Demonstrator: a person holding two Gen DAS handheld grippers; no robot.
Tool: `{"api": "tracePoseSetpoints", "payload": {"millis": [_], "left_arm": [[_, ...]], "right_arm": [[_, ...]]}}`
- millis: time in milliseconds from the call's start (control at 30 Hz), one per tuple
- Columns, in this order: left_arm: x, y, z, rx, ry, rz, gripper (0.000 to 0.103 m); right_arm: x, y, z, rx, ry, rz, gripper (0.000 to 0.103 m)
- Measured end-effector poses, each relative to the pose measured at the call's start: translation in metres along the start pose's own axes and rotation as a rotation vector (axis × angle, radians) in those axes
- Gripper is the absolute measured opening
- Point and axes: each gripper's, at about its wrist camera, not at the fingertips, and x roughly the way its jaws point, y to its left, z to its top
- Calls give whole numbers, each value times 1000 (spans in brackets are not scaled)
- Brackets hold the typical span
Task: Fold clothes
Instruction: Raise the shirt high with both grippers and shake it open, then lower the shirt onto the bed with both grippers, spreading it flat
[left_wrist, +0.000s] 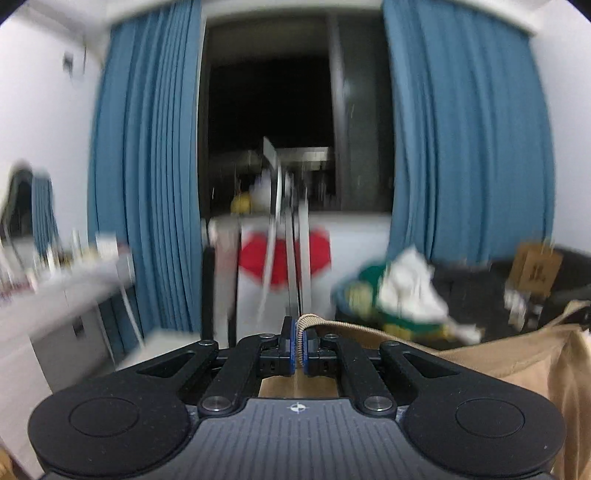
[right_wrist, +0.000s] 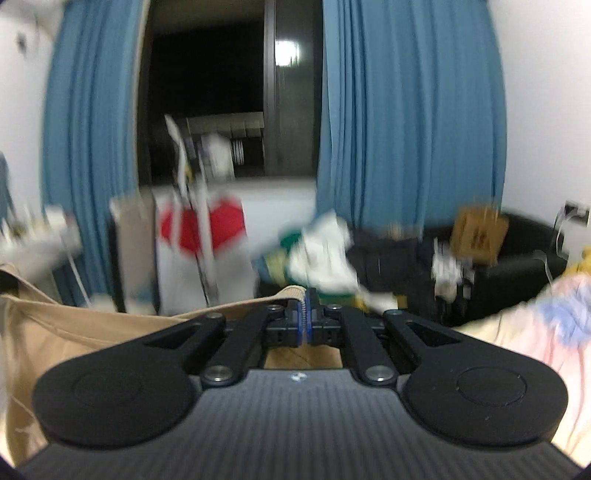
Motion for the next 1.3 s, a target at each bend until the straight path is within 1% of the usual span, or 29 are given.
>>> {"api": "tracePoseSetpoints", "payload": {"millis": [67, 100, 200, 267, 367, 433, 500, 567, 600, 633, 667, 700, 767, 800, 833, 900, 967, 1000, 1033, 1100, 1167, 1233, 1300], "left_arm": [[52, -6, -41, -10, 73, 2, 4], [74, -6, -59, 6, 105, 3, 4], [134, -5, -99, 107, 225, 6, 4], [159, -4, -120, 137, 280, -6, 4], [178, 1, -131, 128, 302, -13, 6], [182, 0, -128, 122, 303, -20, 7], [182, 0, -126, 110, 302, -44, 20], [167, 0, -121, 94, 293, -95, 69], [160, 0, -117, 87, 286, -119, 80], [150, -2, -110, 86, 276, -146, 92], [139, -3, -102, 91, 264, -183, 94], [131, -3, -97, 101, 252, -223, 94], [111, -2, -90, 109, 233, -267, 98], [97, 1, -85, 96, 224, -282, 99], [83, 6, -82, 70, 216, -300, 99], [48, 23, -76, -17, 190, -345, 99], [14, 50, -76, -134, 176, -361, 101], [0, 67, -78, -205, 180, -355, 101], [-13, 85, -81, -282, 186, -339, 101], [-37, 126, -93, -458, 203, -294, 101], [-55, 165, -111, -614, 229, -245, 100], [-74, 198, -129, -740, 248, -202, 99], [-91, 221, -148, -832, 258, -176, 98]], "right_arm": [[53, 5, -25, -17, 74, 1, 5], [77, 6, -42, -26, 108, 6, 5], [129, 5, -79, -10, 207, 38, 5], [146, 2, -100, 29, 258, 60, 5], [159, -4, -122, 70, 302, 92, 5], [161, -9, -126, 113, 326, 108, 6], [165, -15, -126, 171, 344, 133, 8], [166, -20, -123, 215, 361, 160, 18], [166, -22, -121, 235, 367, 180, 40], [162, -24, -119, 253, 366, 204, 66], [156, -24, -117, 265, 353, 223, 75], [148, -24, -114, 275, 337, 240, 80], [133, -25, -109, 276, 313, 252, 80], [124, -25, -107, 277, 302, 258, 80], [115, -26, -106, 282, 292, 263, 80], [88, -30, -107, 307, 266, 274, 80], [56, -36, -111, 352, 237, 290, 80], [38, -39, -114, 373, 226, 291, 80], [18, -41, -117, 393, 216, 290, 80], [-22, -42, -123, 385, 218, 247, 80], [-62, -43, -130, 376, 223, 211, 80], [-83, -45, -140, 394, 231, 218, 80], [-101, -47, -152, 413, 239, 228, 78]]}}
